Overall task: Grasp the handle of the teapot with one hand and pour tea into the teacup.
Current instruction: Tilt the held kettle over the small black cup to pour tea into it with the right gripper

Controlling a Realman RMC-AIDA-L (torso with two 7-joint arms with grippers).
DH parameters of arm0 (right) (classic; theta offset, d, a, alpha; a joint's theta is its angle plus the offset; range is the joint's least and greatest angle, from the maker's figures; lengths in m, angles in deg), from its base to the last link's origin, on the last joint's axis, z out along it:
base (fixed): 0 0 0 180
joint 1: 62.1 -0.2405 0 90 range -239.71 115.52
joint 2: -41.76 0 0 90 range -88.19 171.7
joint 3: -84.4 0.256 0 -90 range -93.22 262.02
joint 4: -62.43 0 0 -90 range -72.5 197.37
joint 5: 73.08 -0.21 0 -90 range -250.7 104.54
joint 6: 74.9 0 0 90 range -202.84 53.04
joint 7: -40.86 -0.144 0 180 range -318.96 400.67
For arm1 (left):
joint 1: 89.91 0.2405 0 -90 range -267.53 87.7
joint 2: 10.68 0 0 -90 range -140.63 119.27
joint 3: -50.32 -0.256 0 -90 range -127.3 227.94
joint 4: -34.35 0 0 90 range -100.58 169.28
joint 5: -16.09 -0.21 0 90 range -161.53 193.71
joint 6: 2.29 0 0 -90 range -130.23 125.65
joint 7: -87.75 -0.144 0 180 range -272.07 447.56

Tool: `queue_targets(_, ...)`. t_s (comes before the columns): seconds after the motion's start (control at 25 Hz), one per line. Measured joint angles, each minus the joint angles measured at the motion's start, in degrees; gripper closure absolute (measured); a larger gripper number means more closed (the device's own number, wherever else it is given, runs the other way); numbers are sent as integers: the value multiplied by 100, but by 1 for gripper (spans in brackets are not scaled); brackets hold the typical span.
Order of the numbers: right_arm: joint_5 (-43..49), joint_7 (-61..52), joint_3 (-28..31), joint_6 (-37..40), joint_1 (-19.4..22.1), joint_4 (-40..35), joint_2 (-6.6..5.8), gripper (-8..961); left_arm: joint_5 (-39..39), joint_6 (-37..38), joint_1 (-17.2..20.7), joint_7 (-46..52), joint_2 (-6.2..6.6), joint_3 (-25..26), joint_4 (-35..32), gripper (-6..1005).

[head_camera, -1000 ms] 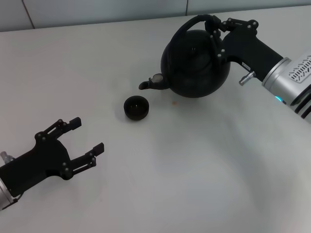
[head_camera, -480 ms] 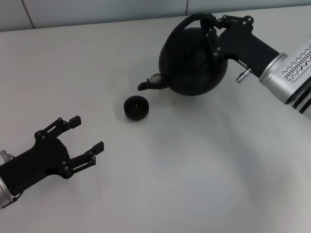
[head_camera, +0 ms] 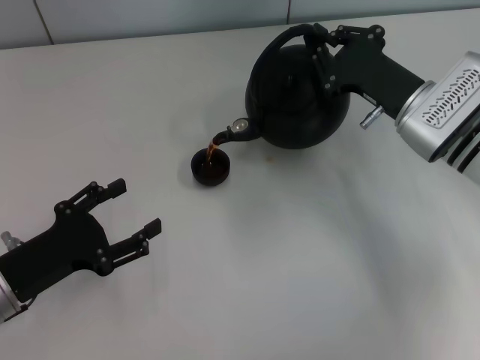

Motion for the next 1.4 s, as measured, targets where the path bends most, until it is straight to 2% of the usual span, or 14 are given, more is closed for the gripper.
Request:
queue_targets(0.68, -52, -212, 21, 28, 15, 41, 1, 872, 0, 12, 0, 0, -11, 0, 0, 140)
queue_targets(1.4, -73, -1712, 236, 102, 152, 44, 9, 872, 0, 27, 9, -7, -10, 0, 0, 140)
